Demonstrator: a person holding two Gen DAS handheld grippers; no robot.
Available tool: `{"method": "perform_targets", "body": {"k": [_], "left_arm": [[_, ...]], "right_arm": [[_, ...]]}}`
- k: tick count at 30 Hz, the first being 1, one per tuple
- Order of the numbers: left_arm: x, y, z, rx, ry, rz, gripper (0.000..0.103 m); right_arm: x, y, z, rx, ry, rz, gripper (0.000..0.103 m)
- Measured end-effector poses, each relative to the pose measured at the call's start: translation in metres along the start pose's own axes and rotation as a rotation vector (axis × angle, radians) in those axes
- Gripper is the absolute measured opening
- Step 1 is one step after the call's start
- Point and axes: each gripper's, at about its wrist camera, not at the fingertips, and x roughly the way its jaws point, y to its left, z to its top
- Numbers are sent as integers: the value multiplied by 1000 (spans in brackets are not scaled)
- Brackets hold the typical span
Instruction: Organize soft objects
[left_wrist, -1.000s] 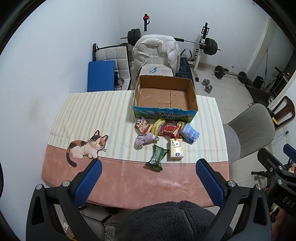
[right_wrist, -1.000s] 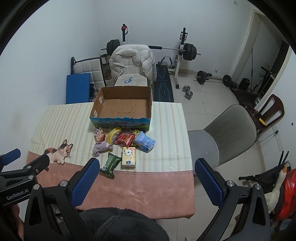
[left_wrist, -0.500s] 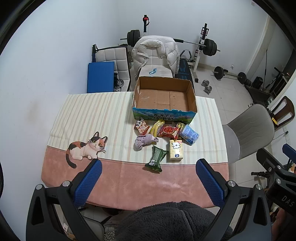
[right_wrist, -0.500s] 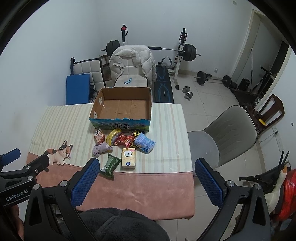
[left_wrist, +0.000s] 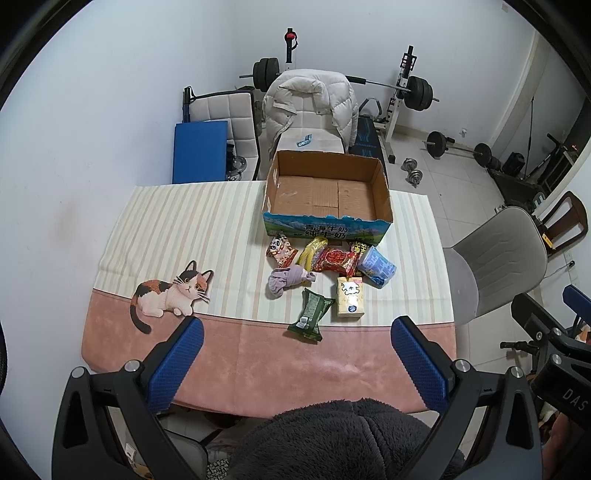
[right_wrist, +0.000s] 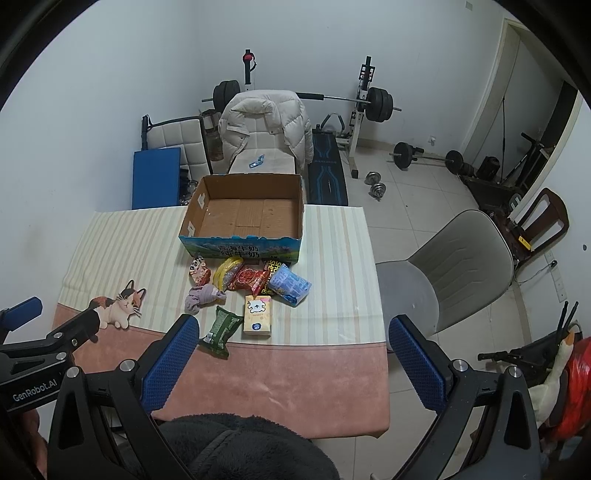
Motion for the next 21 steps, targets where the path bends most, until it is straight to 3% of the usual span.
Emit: {"method": "perform_targets", "body": {"k": [21], "left_arm": [[2, -2, -3, 0, -1, -11, 103]], "right_arm": [[3, 0, 2, -1, 1, -3, 103]]}}
